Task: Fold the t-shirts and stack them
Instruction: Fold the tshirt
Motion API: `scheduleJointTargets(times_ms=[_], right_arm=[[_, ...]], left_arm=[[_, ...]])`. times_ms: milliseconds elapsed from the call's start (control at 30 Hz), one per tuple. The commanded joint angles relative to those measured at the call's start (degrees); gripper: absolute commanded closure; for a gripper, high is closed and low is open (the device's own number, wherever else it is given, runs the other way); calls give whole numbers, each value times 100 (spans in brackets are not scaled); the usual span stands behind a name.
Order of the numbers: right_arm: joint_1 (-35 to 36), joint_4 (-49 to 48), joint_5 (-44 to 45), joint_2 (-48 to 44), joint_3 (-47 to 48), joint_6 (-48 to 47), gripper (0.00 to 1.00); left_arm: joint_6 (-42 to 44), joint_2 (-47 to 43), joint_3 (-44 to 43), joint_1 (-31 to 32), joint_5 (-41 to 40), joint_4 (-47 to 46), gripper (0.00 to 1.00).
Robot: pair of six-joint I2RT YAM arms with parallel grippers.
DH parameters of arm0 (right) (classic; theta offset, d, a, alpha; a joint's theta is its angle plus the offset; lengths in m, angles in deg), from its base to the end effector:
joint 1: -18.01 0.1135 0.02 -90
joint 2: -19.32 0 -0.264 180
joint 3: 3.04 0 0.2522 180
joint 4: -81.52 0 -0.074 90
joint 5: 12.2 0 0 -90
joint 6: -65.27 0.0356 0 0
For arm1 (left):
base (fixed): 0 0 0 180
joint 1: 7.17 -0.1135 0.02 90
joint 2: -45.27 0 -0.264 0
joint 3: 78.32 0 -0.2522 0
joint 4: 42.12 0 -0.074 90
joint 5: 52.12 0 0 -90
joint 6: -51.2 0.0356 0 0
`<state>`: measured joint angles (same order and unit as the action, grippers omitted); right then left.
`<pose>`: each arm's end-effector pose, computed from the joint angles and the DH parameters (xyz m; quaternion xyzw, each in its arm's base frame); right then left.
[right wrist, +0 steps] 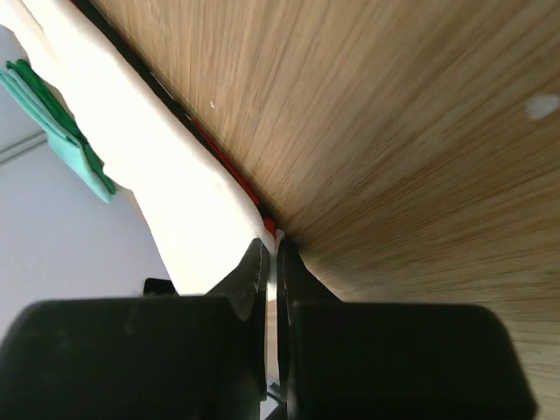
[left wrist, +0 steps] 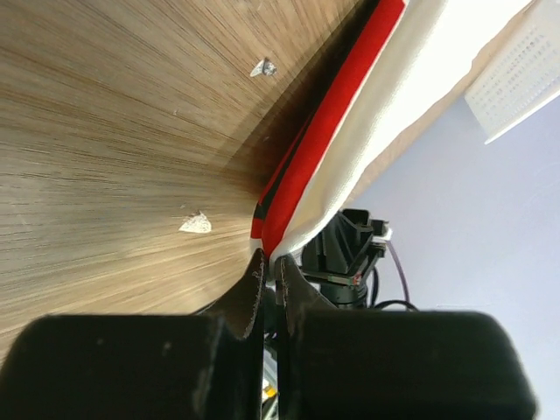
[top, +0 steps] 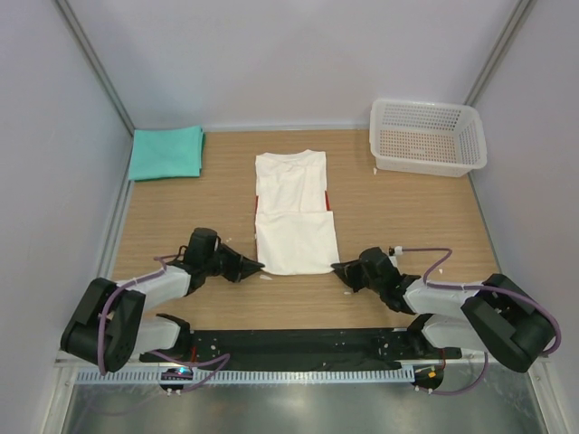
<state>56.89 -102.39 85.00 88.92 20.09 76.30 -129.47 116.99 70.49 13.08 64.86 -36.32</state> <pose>0.1446 0.1109 0.1042 0.4933 0.7696 0.3574 0.1916 0.1838 -0.0850 0.1238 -0.4496 0.7875 -0.4207 0.0267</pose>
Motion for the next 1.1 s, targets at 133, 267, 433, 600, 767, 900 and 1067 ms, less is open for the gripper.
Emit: scheduleJointTargets(times_ms=[133,267,433,600,767,900,1067], right_arm=[[-143,1888,-78,-288,486,-1831,99],[-248,2557,-324,-430,961,-2833,99],[-283,2612,-641,-360,1269,-3581,99],[-415,2575,-1229,-61,1480,-3836,99],[-407,3067,-1476,-131,1744,-4249,99],[-381,3498,-1906,-604,1674,-4355,99],[-82,4253,-2363,-1220,1613,-4426,99]], left_arm=[[761,-360,-50,-127,-88,779,100],[1077,-650,-111,-162,-202,1435,100],[1570,-914,-384,-171,-369,2053,100],[1579,-1073,-331,-171,-317,2220,100],[1833,-1528,-340,-171,-238,2808,100],[2053,-2143,-454,-170,-88,3572,100],[1993,-3224,-235,-170,307,4557,100]])
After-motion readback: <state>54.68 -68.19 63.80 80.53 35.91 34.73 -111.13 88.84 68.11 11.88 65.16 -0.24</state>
